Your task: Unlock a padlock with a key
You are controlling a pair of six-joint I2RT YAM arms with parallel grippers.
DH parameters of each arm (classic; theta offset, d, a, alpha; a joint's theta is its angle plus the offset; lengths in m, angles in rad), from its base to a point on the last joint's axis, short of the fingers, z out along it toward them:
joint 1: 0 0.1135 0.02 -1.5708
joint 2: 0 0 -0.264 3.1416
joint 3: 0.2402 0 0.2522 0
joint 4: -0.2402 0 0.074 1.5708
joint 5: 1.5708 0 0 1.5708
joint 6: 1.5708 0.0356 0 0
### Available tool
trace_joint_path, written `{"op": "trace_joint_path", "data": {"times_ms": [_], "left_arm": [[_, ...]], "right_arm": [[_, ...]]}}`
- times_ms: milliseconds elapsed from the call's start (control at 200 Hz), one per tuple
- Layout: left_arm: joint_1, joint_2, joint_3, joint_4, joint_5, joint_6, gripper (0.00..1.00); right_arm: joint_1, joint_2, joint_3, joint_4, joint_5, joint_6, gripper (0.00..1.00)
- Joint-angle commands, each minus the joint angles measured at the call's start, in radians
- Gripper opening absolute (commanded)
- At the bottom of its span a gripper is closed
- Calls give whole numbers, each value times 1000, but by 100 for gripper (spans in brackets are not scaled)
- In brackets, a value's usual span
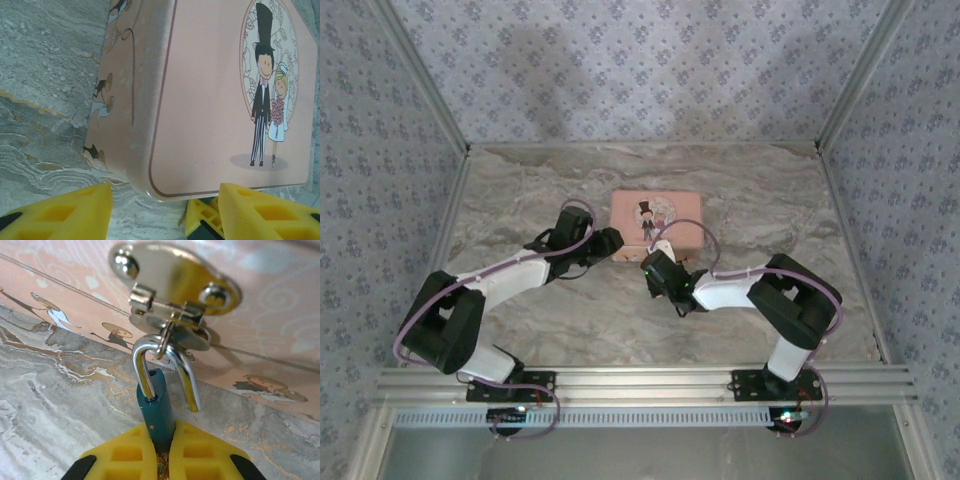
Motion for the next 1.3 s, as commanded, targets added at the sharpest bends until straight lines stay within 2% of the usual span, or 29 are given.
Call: {"op": "trace_joint_path", "data": {"times_ms": [0,45,420,570,969,1119,1294], "left_arm": [[12,-31,-10,16,8,5,57],[16,-35,-12,16,8,5,57],[58,-69,-32,14,0,28,57],[72,-73,-35,19,-3,38,57],[79,3,3,29,35,64,57],[80,45,16,51,68,64,51],[75,73,24,70,93,61,51]], "right_arm": [[15,-42,-29,-37,-62,-62,2],[12,-61,-35,-41,-85,-88,0],[-48,-200,-21,-196,-307,-313,0],[-73,-216,9,-277,-356,-389,0],[-77,-200,80,-362,-387,-499,0],[-73,-184,111,-387,-372,-528,0],[-64,-174,125,-396,-370,-544,0]]}}
